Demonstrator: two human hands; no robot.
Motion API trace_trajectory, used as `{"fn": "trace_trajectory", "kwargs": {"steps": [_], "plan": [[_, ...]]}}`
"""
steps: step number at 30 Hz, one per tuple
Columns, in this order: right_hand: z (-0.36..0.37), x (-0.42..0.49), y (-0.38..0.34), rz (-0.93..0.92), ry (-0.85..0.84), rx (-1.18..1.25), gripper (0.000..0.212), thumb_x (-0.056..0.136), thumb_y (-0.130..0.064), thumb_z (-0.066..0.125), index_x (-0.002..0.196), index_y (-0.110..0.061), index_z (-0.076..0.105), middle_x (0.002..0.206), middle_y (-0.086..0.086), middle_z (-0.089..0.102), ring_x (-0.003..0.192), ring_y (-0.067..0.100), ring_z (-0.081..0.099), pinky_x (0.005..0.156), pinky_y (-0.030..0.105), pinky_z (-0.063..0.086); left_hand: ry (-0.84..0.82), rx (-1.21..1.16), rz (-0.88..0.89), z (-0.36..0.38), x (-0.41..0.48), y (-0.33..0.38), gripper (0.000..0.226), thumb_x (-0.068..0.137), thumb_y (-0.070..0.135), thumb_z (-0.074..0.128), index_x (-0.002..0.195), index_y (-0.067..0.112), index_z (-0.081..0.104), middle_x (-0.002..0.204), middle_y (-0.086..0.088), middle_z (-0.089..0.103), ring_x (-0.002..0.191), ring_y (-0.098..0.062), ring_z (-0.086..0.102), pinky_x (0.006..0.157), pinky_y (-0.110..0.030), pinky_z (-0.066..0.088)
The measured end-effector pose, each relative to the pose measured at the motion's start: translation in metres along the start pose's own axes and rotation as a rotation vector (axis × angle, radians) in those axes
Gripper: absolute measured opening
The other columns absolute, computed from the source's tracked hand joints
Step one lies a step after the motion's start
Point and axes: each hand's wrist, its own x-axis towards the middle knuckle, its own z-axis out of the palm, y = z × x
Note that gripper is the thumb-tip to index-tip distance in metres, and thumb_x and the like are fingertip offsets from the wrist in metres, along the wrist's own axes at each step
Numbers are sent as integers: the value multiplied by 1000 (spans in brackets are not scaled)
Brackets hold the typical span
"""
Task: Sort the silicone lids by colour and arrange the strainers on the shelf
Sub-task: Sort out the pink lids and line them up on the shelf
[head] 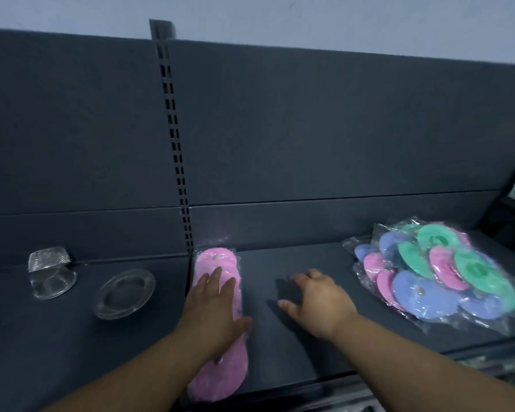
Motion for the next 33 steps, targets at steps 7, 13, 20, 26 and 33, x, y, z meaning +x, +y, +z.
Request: {"fn": "trace_trajectory", "kwargs": {"steps": [7,13,20,26,33], "plan": [[-29,-14,84,86,93,-89,65,83,-68,45,136,-31,43,144,-2,38,131,21,38,107,34,33,16,127,119,4,32,81,82,86,65,44,151,25,14,160,-7,1,146,-27,4,119,-39,8],[-56,-20,189,132,227,-92,64,85,-66,42,140,-34,38,152,-3,29,138,20,28,114,38,21,32,126,202,20,66,187,79,87,64,42,150,28,13,160,-3,-3,147,-24,-1,118,-39,3],[-93,-9,330,156,290,-23,67,83,-69,46,141,-37,37,154,-4,25,141,18,25,116,34,19,125,13,258,48,117,323,77,83,68,41,147,32,18,159,0,7,145,-21,7,117,-34,7],[-89,5,406,81,91,79,79,78,-63,61,145,-37,30,159,-3,15,144,17,20,115,25,19,70,-38,291,87,150,389,88,81,70,44,151,28,10,160,4,1,147,-17,1,120,-33,4],[-86,24,444,155,108,55,62,81,-51,54,139,-39,37,153,-11,26,136,13,34,111,29,29,22,-47,229,108,176,411,91,80,63,55,151,34,6,159,10,11,145,-16,13,117,-39,12]]}}
